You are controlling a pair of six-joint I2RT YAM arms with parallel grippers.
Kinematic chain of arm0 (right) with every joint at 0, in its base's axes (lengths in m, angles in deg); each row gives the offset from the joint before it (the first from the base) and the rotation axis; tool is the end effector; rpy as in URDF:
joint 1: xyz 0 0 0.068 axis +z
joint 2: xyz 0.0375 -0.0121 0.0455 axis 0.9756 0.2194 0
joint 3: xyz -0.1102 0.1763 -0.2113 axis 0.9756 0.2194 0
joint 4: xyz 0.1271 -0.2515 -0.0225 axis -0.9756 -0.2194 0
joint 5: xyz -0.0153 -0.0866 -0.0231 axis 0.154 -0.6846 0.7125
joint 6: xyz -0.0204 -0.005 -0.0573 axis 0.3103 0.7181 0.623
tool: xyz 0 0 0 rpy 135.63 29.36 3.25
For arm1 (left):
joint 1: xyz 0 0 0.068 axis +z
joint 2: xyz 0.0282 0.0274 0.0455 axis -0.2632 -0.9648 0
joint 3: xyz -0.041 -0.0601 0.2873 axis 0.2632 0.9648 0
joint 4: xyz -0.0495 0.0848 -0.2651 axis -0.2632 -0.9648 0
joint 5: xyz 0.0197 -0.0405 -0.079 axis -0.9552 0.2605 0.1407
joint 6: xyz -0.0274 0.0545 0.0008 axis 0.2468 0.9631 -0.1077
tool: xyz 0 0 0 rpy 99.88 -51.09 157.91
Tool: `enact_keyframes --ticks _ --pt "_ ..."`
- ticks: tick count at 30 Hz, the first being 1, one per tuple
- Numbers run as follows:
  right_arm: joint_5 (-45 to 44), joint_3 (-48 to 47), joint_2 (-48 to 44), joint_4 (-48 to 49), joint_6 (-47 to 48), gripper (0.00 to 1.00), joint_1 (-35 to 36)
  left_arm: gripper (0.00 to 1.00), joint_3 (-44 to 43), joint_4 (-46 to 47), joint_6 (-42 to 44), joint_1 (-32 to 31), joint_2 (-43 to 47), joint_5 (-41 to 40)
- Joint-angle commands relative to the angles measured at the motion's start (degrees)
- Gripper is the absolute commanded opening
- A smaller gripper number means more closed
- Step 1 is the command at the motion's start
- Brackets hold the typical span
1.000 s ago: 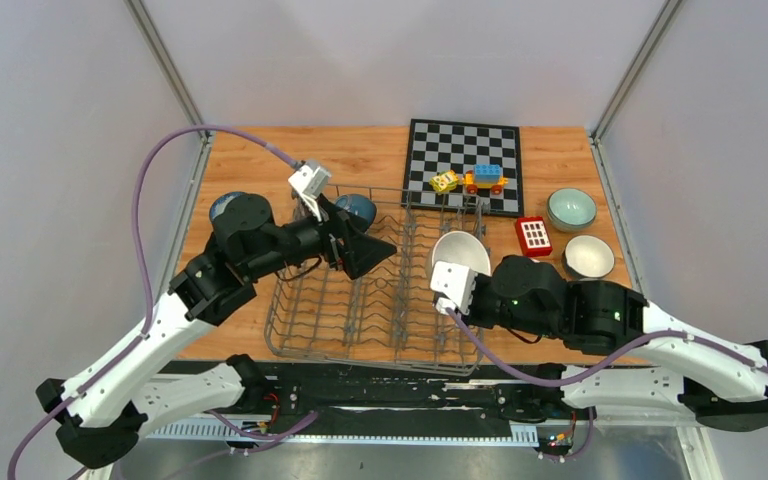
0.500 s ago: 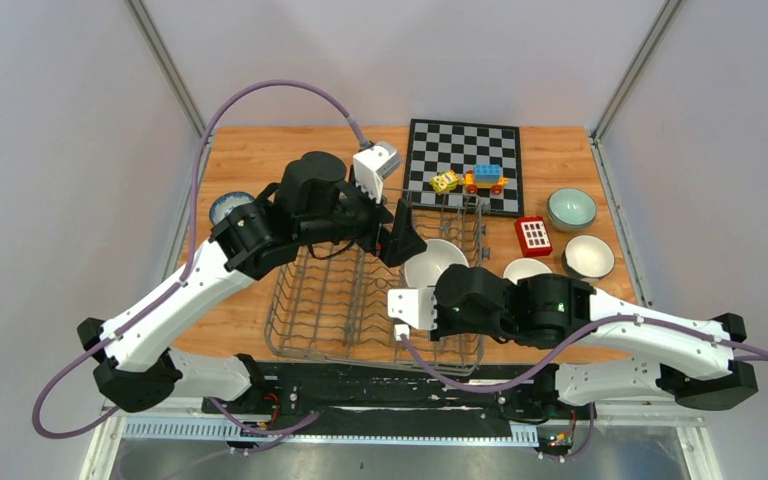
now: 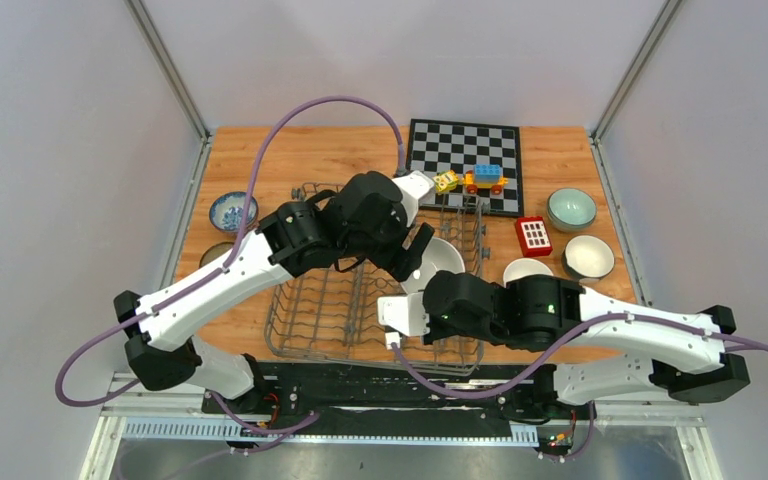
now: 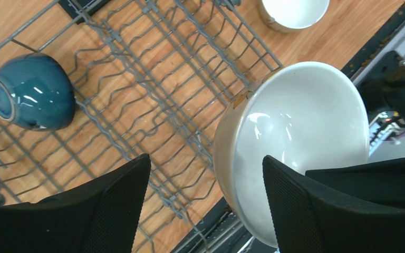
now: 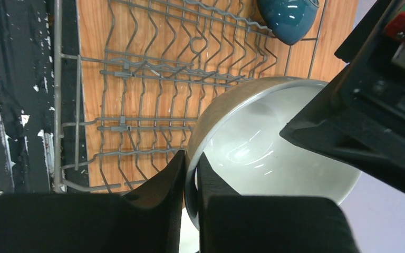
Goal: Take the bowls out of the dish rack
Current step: Place the bowl with the bowl.
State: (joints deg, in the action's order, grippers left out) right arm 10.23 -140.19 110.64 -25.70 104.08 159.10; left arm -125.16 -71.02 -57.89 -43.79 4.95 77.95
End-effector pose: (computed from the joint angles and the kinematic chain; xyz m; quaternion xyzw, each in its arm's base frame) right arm 0.0462 0.2251 0.4100 -0.7019 0.5648 0.0635 0.4294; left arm 0.1646 -0.2654 0.4397 0.3213 0.8425 -0.2209 0.3717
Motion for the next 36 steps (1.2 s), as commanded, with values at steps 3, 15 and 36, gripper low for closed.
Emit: enact_keyframes --ticks 3,15,36 --pt "-6.20 -2.95 0.88 -0.81 0.97 0.00 1.40 0.73 -3.49 -3.86 1.26 -2.70 -1.77 -9.40" --pt "-6.32 -5.24 4.48 -4.35 0.77 0.00 2.58 0.58 -8.50 -7.85 2.47 -5.29 -6.57 -17.53" --pt "-6.94 -5.40 6.05 -3.94 0.75 0.00 2.62 0.29 -7.20 -7.74 2.48 -6.43 -7.62 -17.79"
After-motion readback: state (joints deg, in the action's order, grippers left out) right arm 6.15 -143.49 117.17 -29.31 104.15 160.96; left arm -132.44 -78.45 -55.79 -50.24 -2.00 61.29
